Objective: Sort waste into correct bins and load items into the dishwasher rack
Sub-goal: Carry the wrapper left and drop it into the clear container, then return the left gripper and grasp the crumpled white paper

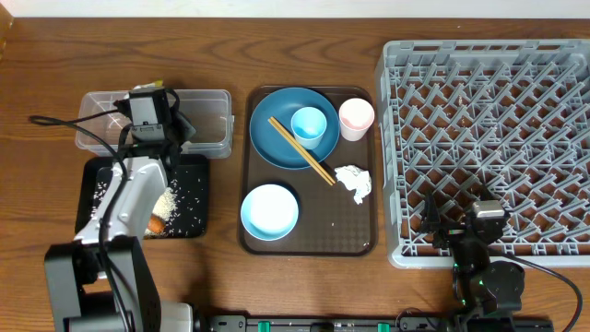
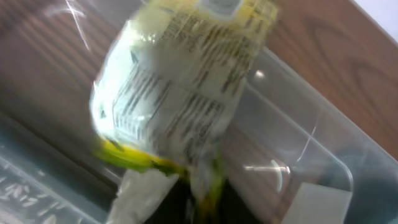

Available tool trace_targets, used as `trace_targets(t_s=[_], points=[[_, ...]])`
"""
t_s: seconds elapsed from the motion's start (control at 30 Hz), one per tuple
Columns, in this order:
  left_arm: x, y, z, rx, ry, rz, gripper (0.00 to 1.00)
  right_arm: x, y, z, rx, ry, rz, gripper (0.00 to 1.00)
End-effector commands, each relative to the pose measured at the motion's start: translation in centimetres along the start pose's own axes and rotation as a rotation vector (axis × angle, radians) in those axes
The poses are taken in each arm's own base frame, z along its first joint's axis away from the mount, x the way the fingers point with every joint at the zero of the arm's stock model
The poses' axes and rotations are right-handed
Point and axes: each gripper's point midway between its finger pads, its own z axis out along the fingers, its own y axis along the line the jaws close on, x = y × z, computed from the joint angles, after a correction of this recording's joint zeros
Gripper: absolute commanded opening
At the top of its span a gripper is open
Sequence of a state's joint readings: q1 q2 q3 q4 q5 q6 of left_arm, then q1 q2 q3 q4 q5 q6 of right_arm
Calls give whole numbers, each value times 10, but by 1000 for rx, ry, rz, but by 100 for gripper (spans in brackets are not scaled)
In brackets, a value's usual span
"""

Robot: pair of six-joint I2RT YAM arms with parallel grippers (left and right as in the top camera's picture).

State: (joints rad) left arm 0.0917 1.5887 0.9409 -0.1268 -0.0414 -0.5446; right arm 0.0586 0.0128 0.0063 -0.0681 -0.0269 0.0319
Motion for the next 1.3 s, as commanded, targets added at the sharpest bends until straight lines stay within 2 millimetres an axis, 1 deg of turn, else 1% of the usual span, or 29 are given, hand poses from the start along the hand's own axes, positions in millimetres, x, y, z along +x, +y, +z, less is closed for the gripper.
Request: trace_targets(t_s=[0.0, 0.1, 0.17, 0.2, 0.27, 0.4, 0.43, 0.5, 0.53, 0.63, 0.67, 0.7, 0.8, 0.9, 0.97, 1.03, 1.17, 1.27], points=[[4, -8, 0, 51, 29, 7, 54, 1, 1, 0, -7, 5, -18, 99], [0, -10, -5, 60, 16, 7, 64, 1, 1, 0, -7, 5, -18, 99], [-5, -14, -12, 76, -4, 8, 68, 1, 1, 0, -7, 5, -18, 99], [-8, -18, -18, 98, -9, 8, 70, 1, 1, 0, -7, 5, -18, 99], [-11, -34, -34, 187, -6, 24, 74, 1, 1, 0, -7, 5, -18, 99], [-13, -75, -82, 413, 4, 32, 75, 1, 1, 0, -7, 5, -18, 99], [-12, -86, -97, 465, 8, 27, 75, 1, 1, 0, -7, 5, -18, 99], [-3, -103, -123, 541, 34, 9, 76, 1, 1, 0, -7, 5, -18, 99], [5, -112, -136, 569, 50, 4, 79, 1, 1, 0, -7, 5, -18, 99], [36, -136, -168, 644, 108, 63, 79, 1, 1, 0, -7, 5, -18, 99], [54, -146, -181, 675, 141, 101, 79, 1, 1, 0, -7, 5, -18, 99], [68, -153, -189, 696, 173, 123, 79, 1, 1, 0, -7, 5, -18, 99], [119, -171, -208, 726, 294, 178, 79, 1, 1, 0, -7, 5, -18, 99], [165, -184, -218, 717, 359, 252, 79, 1, 1, 0, -7, 5, -18, 99], [196, -190, -221, 698, 388, 304, 77, 1, 1, 0, -7, 5, -18, 99], [229, -193, -219, 662, 397, 381, 70, 1, 1, 0, -7, 5, -18, 99], [273, -192, -205, 567, 401, 422, 70, 1, 1, 0, -7, 5, -19, 99], [297, -195, -190, 522, 403, 415, 70, 1, 1, 0, -7, 5, -18, 99]])
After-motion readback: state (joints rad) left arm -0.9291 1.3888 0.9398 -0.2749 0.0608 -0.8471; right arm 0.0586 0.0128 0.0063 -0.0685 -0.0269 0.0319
